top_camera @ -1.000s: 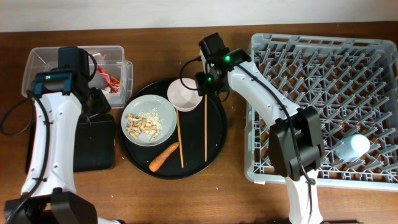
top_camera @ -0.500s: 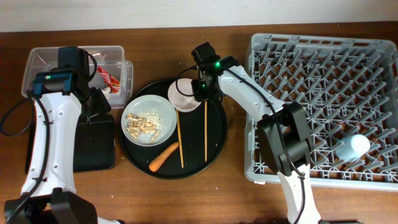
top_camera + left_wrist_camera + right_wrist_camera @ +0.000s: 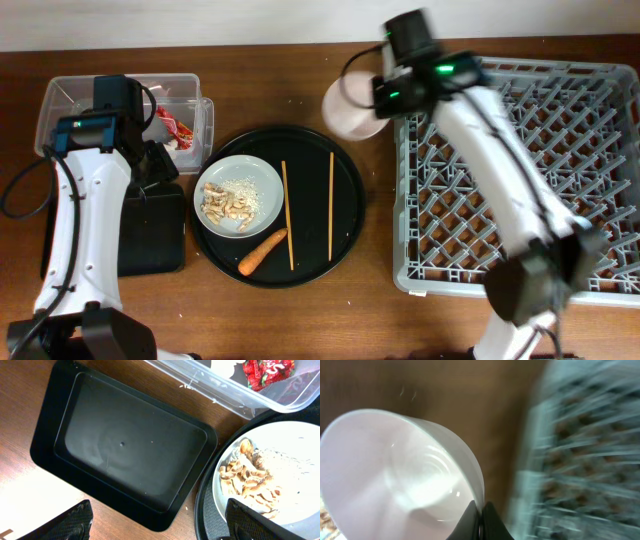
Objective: Sort waste into correct bins and load items into the dishwasher rack
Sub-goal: 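Grasp the pink bowl with the right gripper and lift it, then place the pink bowl upright in the rack's far corner with the right gripper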
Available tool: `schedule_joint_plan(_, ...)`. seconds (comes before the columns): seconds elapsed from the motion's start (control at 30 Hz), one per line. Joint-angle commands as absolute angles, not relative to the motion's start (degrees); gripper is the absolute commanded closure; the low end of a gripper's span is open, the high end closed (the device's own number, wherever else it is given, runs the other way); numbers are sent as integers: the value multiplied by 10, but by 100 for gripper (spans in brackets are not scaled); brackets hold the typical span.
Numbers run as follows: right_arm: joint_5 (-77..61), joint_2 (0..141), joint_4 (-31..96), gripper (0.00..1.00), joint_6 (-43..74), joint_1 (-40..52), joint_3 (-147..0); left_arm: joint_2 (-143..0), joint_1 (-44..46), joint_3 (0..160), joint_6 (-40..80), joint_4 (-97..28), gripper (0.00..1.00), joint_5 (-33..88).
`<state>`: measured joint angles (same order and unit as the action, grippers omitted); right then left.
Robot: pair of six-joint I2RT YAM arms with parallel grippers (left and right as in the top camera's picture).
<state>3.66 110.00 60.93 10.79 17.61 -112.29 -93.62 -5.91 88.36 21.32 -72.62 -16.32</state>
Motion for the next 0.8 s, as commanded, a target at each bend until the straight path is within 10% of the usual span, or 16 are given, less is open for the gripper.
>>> schedule_joint_plan(0.0,230,1010,632,96,72,129,-1136,-926,-61,886,223,-725,16,-163)
schedule_joint_plan(0.77,752,1205,565,96,126,-136,-1130,-926,-61,886,223,-719,15,-152)
